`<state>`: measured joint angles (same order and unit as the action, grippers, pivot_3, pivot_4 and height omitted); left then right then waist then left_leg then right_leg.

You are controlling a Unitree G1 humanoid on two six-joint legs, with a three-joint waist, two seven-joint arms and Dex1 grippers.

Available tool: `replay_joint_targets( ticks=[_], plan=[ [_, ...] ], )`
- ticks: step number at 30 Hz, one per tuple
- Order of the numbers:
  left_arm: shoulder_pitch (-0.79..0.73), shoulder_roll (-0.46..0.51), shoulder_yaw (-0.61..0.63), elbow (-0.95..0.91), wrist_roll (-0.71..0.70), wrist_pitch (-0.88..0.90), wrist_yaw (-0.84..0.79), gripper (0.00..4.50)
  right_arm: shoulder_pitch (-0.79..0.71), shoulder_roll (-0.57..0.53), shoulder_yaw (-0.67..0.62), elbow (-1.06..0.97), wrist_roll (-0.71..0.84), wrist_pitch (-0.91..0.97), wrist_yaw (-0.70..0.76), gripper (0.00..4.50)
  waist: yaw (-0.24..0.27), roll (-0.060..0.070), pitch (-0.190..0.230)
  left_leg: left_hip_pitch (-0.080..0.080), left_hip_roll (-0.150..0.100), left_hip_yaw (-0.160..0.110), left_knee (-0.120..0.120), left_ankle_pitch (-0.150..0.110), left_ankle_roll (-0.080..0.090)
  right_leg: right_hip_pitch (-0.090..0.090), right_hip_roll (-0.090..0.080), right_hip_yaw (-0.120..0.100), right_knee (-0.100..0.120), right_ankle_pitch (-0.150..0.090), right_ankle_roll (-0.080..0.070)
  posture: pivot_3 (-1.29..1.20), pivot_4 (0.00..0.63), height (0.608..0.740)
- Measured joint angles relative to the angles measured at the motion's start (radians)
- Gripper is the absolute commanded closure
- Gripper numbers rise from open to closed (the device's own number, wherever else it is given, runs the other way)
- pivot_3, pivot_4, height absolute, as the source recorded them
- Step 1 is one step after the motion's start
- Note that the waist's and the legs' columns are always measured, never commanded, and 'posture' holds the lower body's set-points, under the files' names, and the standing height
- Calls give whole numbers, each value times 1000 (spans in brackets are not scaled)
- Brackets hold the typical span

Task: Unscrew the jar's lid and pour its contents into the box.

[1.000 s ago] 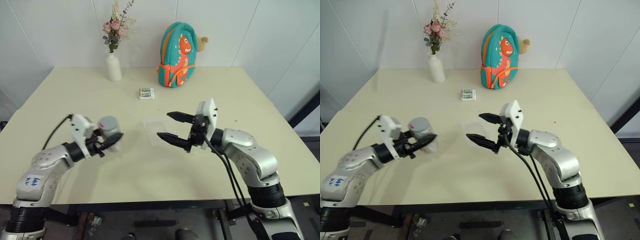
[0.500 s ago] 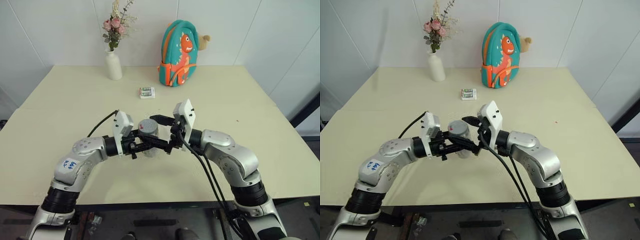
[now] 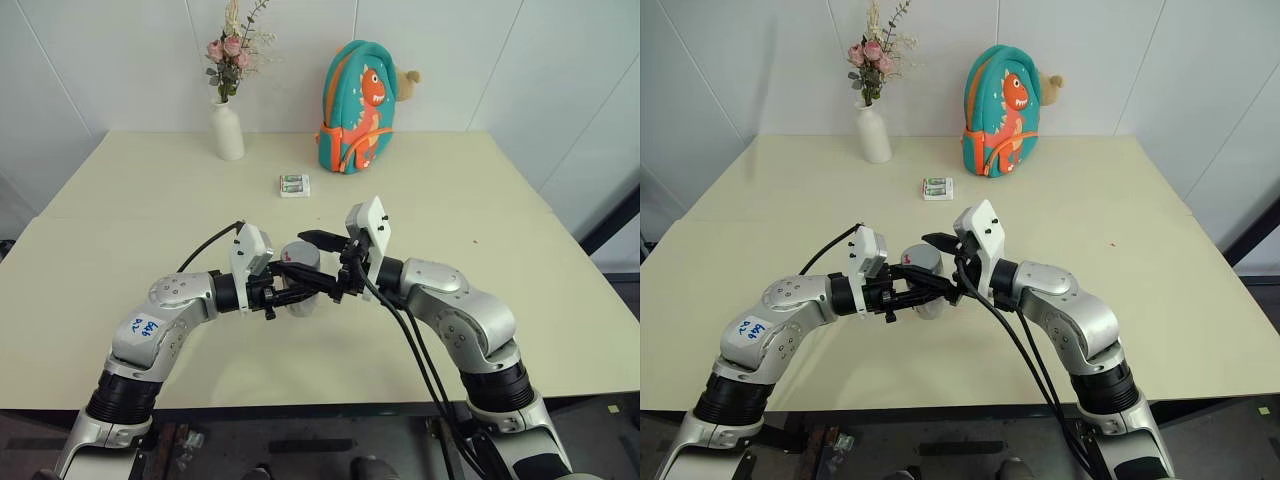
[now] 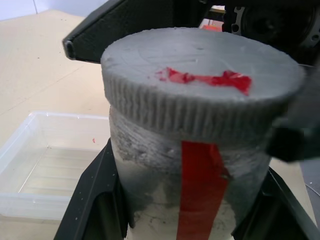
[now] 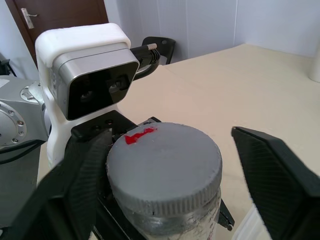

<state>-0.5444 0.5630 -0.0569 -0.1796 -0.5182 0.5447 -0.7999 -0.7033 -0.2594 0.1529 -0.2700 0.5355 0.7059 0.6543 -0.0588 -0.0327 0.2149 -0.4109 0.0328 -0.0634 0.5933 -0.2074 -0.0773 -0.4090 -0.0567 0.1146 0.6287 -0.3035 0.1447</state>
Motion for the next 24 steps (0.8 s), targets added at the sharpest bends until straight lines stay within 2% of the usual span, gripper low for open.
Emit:
replay_joint_targets(
  ticks=[1,7,8,11,15,19,24],
  plan=[
    [0,-1,1,0,0,0,-1,2518,0,0,0,0,0,0,3,1895,0,0,0,0,0,0,0,0,0,0,0,0,0,0,0,0,150,740],
    [0,-2,2,0,1,0,-7,2518,-6,-7,-3,9,3,0,28,1936,0,0,0,0,0,0,0,0,0,0,0,0,0,0,0,0,150,740],
    [-1,-2,4,1,-3,0,-23,2518,-15,-18,-3,18,6,-3,56,1936,0,0,0,0,0,0,0,0,0,0,0,0,0,0,0,0,150,740],
    [-8,8,8,0,-67,-14,-177,2518,-84,-115,1,71,64,-29,299,1936,1,1,1,-1,0,0,1,0,0,0,0,-1,-1,0,0,0,150,740],
    [-46,57,3,-6,-90,-31,-329,2518,-167,-142,9,148,124,-25,496,1936,-4,1,1,1,0,0,0,0,0,1,0,0,0,0,0,0,150,740],
    [-48,74,-8,4,-88,-46,-386,2518,-218,-162,53,209,113,-46,597,1936,-2,1,1,0,0,0,0,0,0,0,0,0,-1,0,0,0,150,740],
    [-48,78,-9,8,-85,-49,-387,2518,-222,-167,60,223,110,-67,612,1936,0,1,1,-1,0,0,1,0,0,-1,0,0,-1,0,0,0,150,740]
  ],
)
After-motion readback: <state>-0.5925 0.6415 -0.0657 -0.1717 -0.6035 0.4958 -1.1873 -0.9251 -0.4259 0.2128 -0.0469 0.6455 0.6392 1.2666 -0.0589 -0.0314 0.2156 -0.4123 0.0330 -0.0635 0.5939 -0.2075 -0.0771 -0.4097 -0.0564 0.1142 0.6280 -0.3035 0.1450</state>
